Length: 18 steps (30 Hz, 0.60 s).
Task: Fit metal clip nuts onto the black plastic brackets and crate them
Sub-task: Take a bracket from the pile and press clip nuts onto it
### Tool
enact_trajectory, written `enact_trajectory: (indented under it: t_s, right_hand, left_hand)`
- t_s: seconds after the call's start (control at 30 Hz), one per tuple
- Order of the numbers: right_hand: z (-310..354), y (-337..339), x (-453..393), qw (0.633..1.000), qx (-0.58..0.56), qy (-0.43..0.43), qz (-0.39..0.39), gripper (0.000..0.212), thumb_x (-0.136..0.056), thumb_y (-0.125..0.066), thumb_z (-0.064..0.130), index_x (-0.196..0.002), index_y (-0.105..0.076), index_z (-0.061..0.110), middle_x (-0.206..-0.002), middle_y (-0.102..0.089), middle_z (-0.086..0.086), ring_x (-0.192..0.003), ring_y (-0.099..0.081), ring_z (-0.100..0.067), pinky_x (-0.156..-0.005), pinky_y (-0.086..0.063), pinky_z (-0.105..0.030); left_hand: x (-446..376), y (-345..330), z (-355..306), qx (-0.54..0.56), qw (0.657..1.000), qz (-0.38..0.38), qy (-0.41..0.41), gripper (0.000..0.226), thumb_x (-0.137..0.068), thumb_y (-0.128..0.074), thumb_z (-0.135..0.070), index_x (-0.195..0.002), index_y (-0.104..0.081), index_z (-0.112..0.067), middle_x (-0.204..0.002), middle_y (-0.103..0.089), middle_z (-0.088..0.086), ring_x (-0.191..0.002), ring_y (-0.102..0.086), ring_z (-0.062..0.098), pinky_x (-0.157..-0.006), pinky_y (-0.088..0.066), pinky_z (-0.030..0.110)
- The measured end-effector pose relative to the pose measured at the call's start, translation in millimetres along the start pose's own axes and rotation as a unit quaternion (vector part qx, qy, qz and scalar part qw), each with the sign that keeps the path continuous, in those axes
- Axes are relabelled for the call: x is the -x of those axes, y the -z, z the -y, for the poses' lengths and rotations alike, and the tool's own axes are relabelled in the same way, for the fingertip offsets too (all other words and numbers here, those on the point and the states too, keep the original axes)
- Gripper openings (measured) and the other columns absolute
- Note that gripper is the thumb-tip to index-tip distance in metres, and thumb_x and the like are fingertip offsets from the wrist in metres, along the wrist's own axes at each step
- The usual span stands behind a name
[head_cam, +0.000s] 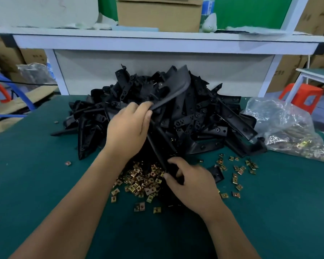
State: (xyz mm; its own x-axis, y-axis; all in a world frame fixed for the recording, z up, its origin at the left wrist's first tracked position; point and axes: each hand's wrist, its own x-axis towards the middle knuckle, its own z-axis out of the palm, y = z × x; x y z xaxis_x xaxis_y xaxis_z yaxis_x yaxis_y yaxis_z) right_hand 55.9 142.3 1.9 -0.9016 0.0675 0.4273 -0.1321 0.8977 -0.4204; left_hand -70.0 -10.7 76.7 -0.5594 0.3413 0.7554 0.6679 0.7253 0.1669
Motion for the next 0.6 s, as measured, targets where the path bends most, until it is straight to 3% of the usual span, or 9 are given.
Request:
enact_trajectory:
  t_s: [0.07, 0.13, 0.17, 0.23, 0.33, 0.43, 0.53, 0.6]
  right_hand:
    - [0.0, 0.2, 0.2, 1.000, 0.009, 0.005, -0.008, 0.037, -0.093, -0.048, 0.053, -0.121, -0.060, 0.032, -0.068, -0.061, 0.007, -0.065, -0.056, -0.011, -0.060, -0.039, -0.025]
    - [2.0, 0.6, -0.2, 0.999, 0.011, 0.008, -0.037, 0.030, -0.094, -0.051, 0.045, -0.112, -0.065, 0.027, -0.060, -0.057, 0.006, -0.059, -0.054, -0.014, -0.057, -0.036, -0.025]
    - [2.9, 0.8, -0.8, 0.998, 0.009, 0.011, -0.068, 0.025, -0.093, -0.054, 0.039, -0.107, -0.068, 0.023, -0.055, -0.054, 0.007, -0.054, -0.052, -0.014, -0.056, -0.034, -0.024]
    - [3.5, 2.6, -2.9, 0.990, -0.003, 0.003, -0.138, 0.019, -0.092, -0.055, 0.026, -0.102, -0.068, 0.018, -0.050, -0.045, 0.012, -0.047, -0.046, -0.012, -0.055, -0.028, -0.021]
    - [-0.5, 5.4, -4.7, 0.978, -0.056, -0.045, -0.197, 0.028, -0.093, -0.046, 0.017, -0.116, -0.061, 0.017, -0.052, -0.040, 0.013, -0.050, -0.044, -0.011, -0.054, -0.026, -0.020]
    - [-3.6, 4.1, -3.1, 0.958, -0.147, -0.056, -0.238, 0.036, -0.086, -0.044, 0.012, -0.119, -0.054, 0.021, -0.067, -0.045, 0.013, -0.062, -0.047, -0.011, -0.062, -0.036, -0.032]
    - [-2.8, 3.8, -8.6, 0.944, -0.176, -0.073, -0.271, 0.039, -0.083, -0.041, 0.016, -0.120, -0.044, 0.029, -0.079, -0.045, 0.015, -0.074, -0.047, -0.014, -0.072, -0.040, -0.038]
    - [-0.9, 5.7, -18.0, 0.936, -0.172, -0.078, -0.297, 0.039, -0.084, -0.041, 0.023, -0.123, -0.039, 0.030, -0.086, -0.044, 0.018, -0.082, -0.047, -0.011, -0.081, -0.038, -0.032]
  left_hand:
    - [-16.9, -7.7, 7.2, -0.099, 0.992, 0.055, 0.065, 0.047, -0.106, -0.029, -0.032, -0.148, -0.042, -0.016, -0.127, -0.054, 0.018, -0.116, -0.051, 0.040, -0.093, -0.040, 0.048]
    - [-24.7, -17.0, 14.6, -0.183, 0.962, 0.149, 0.138, 0.056, -0.105, -0.034, -0.029, -0.158, -0.018, -0.021, -0.155, -0.027, 0.021, -0.146, -0.016, 0.043, -0.116, -0.015, 0.057]
    - [-24.2, -21.5, 17.8, -0.194, 0.949, 0.191, 0.161, 0.063, -0.104, -0.038, -0.027, -0.159, -0.009, -0.021, -0.161, -0.013, 0.020, -0.150, 0.001, 0.043, -0.119, -0.004, 0.059]
    - [-15.8, -29.7, 21.0, -0.173, 0.946, 0.218, 0.169, 0.070, -0.101, -0.042, -0.024, -0.159, -0.004, -0.021, -0.164, 0.001, 0.018, -0.149, 0.015, 0.044, -0.119, 0.003, 0.061]
    - [3.6, -36.4, 17.7, -0.114, 0.959, 0.203, 0.158, 0.070, -0.100, -0.043, -0.019, -0.159, -0.004, -0.021, -0.165, 0.004, 0.015, -0.149, 0.016, 0.040, -0.118, 0.004, 0.060]
    - [21.0, -37.5, 11.7, -0.045, 0.971, 0.160, 0.171, 0.067, -0.098, -0.045, -0.013, -0.159, -0.016, -0.021, -0.166, 0.001, 0.013, -0.151, 0.011, 0.036, -0.119, 0.000, 0.057]
    - [42.5, -33.1, -4.6, 0.073, 0.984, 0.026, 0.162, 0.038, -0.095, -0.051, -0.008, -0.130, -0.060, -0.019, -0.154, -0.038, 0.007, -0.149, -0.015, 0.031, -0.117, -0.013, 0.052]
    - [58.8, -28.8, -21.7, 0.202, 0.968, -0.017, 0.151, 0.023, -0.093, -0.052, -0.010, -0.100, -0.071, -0.022, -0.124, -0.063, -0.004, -0.132, -0.041, 0.021, -0.112, -0.030, 0.044]
